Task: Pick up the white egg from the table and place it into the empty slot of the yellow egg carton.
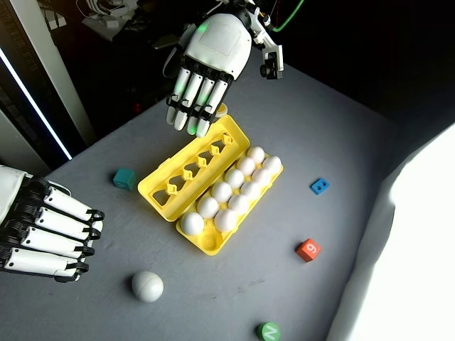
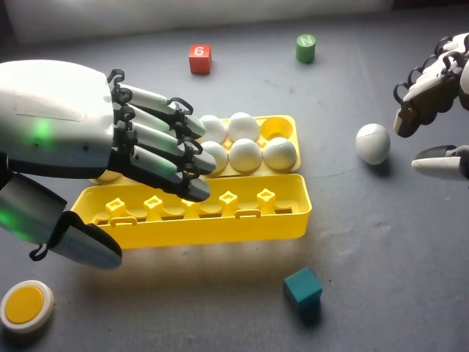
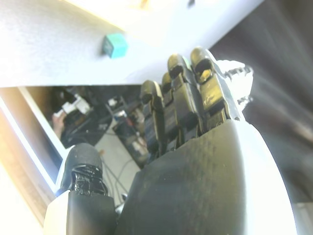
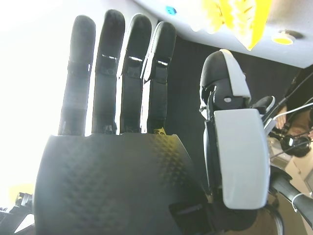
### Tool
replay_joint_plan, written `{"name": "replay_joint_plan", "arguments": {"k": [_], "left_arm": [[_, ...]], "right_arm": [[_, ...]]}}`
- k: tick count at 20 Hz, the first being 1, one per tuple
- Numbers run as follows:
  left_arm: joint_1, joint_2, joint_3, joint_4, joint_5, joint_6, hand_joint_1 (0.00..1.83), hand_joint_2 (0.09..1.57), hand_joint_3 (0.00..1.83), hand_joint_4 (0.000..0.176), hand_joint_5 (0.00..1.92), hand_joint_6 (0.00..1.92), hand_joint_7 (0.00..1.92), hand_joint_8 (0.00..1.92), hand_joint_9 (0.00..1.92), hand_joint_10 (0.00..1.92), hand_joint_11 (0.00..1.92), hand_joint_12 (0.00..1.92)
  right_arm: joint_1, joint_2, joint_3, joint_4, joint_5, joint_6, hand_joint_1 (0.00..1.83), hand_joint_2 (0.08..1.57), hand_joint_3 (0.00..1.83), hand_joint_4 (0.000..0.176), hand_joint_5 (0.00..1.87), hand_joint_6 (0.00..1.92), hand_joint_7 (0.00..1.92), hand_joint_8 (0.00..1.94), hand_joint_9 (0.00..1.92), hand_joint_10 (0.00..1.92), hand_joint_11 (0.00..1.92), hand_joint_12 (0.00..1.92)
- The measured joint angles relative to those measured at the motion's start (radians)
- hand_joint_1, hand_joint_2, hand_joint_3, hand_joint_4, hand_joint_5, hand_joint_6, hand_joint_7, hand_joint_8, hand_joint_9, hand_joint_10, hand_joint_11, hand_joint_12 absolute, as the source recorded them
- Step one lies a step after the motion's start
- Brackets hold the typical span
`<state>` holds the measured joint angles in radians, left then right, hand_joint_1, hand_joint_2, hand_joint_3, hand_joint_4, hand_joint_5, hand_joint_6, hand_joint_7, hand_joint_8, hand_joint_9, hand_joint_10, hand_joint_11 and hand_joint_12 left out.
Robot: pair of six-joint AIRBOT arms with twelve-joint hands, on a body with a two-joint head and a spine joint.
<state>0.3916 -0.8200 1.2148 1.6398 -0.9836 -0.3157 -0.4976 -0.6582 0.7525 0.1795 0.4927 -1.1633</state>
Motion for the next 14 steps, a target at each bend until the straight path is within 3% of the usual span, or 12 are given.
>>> {"name": "replay_joint_plan", "arguments": {"k": [2, 4, 6, 8, 14], "left_arm": [[0.000, -0.001, 0.006, -0.001, -0.001, 0.000, 0.00, 1.10, 0.17, 0.000, 0.15, 0.05, 0.16, 0.05, 0.12, 0.06, 0.00, 0.24], [-0.001, -0.001, 0.006, 0.002, 0.006, 0.000, 0.00, 1.19, 0.00, 0.000, 0.20, 0.00, 0.19, 0.00, 0.15, 0.00, 0.00, 0.25], [-0.003, -0.004, 0.006, -0.003, 0.005, -0.001, 0.00, 1.17, 0.00, 0.000, 0.16, 0.00, 0.15, 0.00, 0.11, 0.00, 0.00, 0.20], [-0.003, -0.012, 0.006, -0.001, 0.007, -0.001, 0.00, 1.17, 0.00, 0.000, 0.12, 0.00, 0.11, 0.00, 0.08, 0.00, 0.00, 0.12], [-0.011, -0.012, -0.005, 0.016, 0.023, -0.008, 0.00, 1.17, 0.00, 0.000, 0.13, 0.00, 0.12, 0.00, 0.08, 0.00, 0.00, 0.12]], "right_arm": [[0.000, 0.000, 0.000, 0.000, 0.000, 0.000, 0.09, 1.13, 0.11, 0.000, 0.09, 0.05, 0.07, 0.05, 0.05, 0.06, 0.00, 0.16], [-0.006, 0.000, 0.000, 0.002, -0.011, 0.019, 0.08, 1.19, 0.00, 0.000, 0.12, 0.00, 0.09, 0.00, 0.06, 0.00, 0.00, 0.10], [-0.006, 0.000, 0.000, -0.002, -0.003, 0.035, 0.08, 1.19, 0.00, 0.000, 0.13, 0.00, 0.09, 0.00, 0.07, 0.00, 0.00, 0.14], [-0.008, 0.002, 0.000, -0.004, -0.005, 0.033, 0.04, 1.19, 0.00, 0.000, 0.09, 0.00, 0.06, 0.00, 0.02, 0.00, 0.00, 0.01], [-0.011, 0.002, 0.044, -0.001, 0.033, 0.033, 0.05, 1.18, 0.00, 0.000, 0.06, 0.00, 0.01, 0.00, 0.00, 0.00, 0.00, 0.00]]}}
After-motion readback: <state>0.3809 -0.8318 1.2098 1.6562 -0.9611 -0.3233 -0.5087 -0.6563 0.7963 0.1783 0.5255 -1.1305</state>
